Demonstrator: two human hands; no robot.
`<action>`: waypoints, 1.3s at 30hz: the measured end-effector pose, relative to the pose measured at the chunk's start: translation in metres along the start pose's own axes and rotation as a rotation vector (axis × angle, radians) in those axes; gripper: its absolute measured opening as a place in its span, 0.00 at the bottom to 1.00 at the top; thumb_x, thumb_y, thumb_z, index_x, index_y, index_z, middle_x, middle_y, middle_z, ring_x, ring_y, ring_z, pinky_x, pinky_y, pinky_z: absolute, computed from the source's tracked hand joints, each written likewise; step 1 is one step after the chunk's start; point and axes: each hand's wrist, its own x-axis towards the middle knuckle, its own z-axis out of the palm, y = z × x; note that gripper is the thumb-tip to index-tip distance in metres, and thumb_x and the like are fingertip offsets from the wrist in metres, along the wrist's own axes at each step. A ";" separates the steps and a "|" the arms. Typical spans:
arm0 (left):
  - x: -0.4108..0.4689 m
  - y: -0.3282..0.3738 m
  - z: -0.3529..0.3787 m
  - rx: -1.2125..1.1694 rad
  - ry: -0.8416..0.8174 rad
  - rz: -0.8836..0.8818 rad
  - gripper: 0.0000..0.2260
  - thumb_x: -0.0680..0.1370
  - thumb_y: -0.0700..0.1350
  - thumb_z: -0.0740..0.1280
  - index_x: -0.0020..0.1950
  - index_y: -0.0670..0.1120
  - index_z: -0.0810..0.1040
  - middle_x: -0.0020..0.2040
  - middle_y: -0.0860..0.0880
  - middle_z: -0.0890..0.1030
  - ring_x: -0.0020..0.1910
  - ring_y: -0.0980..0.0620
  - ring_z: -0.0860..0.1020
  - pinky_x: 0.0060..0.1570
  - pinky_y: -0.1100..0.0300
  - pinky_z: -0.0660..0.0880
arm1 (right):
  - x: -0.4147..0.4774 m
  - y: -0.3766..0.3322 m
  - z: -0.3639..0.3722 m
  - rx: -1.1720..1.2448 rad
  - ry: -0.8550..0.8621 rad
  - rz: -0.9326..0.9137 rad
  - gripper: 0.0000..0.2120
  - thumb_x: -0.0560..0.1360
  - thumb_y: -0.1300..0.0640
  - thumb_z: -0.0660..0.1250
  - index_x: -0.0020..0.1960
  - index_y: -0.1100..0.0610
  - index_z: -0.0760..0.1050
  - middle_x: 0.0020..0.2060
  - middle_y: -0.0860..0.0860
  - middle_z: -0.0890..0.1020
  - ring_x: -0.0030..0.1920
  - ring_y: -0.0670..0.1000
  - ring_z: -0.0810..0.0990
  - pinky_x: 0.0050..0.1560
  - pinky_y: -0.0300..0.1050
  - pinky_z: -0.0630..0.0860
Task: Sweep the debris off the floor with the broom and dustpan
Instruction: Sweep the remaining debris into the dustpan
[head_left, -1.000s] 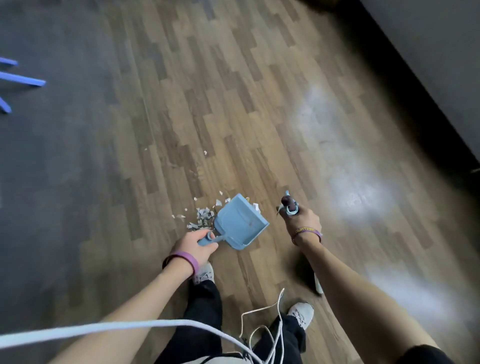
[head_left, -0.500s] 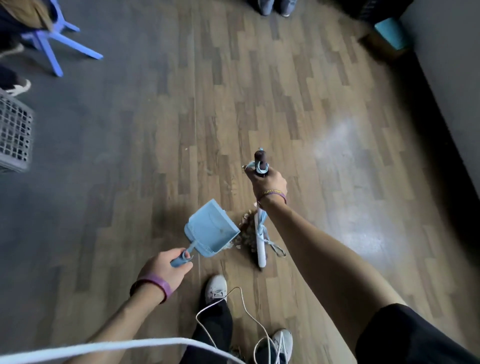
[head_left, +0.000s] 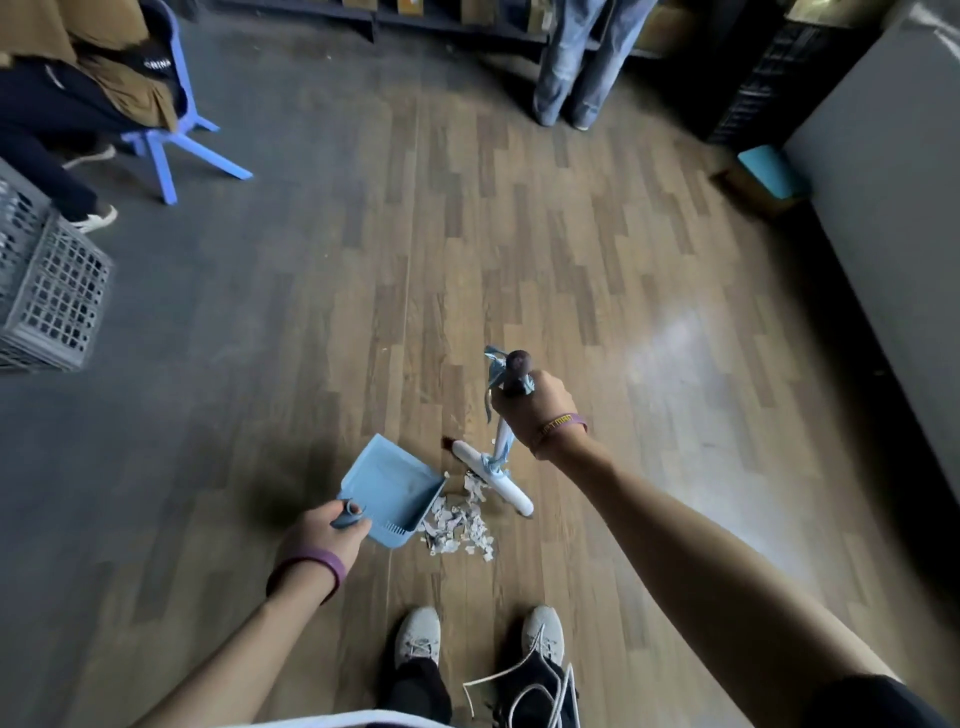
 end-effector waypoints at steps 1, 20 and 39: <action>-0.002 0.004 0.002 -0.020 0.014 -0.004 0.02 0.70 0.44 0.70 0.38 0.51 0.78 0.32 0.49 0.78 0.30 0.45 0.74 0.43 0.52 0.79 | 0.000 -0.001 -0.005 -0.018 -0.016 -0.031 0.13 0.75 0.52 0.57 0.33 0.55 0.65 0.29 0.51 0.74 0.35 0.60 0.74 0.33 0.41 0.66; -0.014 0.067 0.126 -0.382 0.290 -0.149 0.05 0.73 0.38 0.71 0.48 0.44 0.80 0.41 0.42 0.78 0.35 0.47 0.73 0.19 0.68 0.73 | 0.141 0.087 -0.005 -0.354 -0.437 -0.667 0.19 0.73 0.58 0.65 0.64 0.50 0.73 0.55 0.56 0.79 0.53 0.60 0.79 0.52 0.47 0.74; -0.015 0.053 0.167 -0.515 0.315 -0.274 0.10 0.74 0.37 0.70 0.55 0.40 0.79 0.45 0.43 0.78 0.30 0.51 0.72 0.21 0.71 0.73 | 0.107 0.211 0.058 -0.403 -0.618 -0.467 0.23 0.73 0.48 0.65 0.64 0.56 0.73 0.41 0.44 0.74 0.51 0.51 0.77 0.57 0.44 0.74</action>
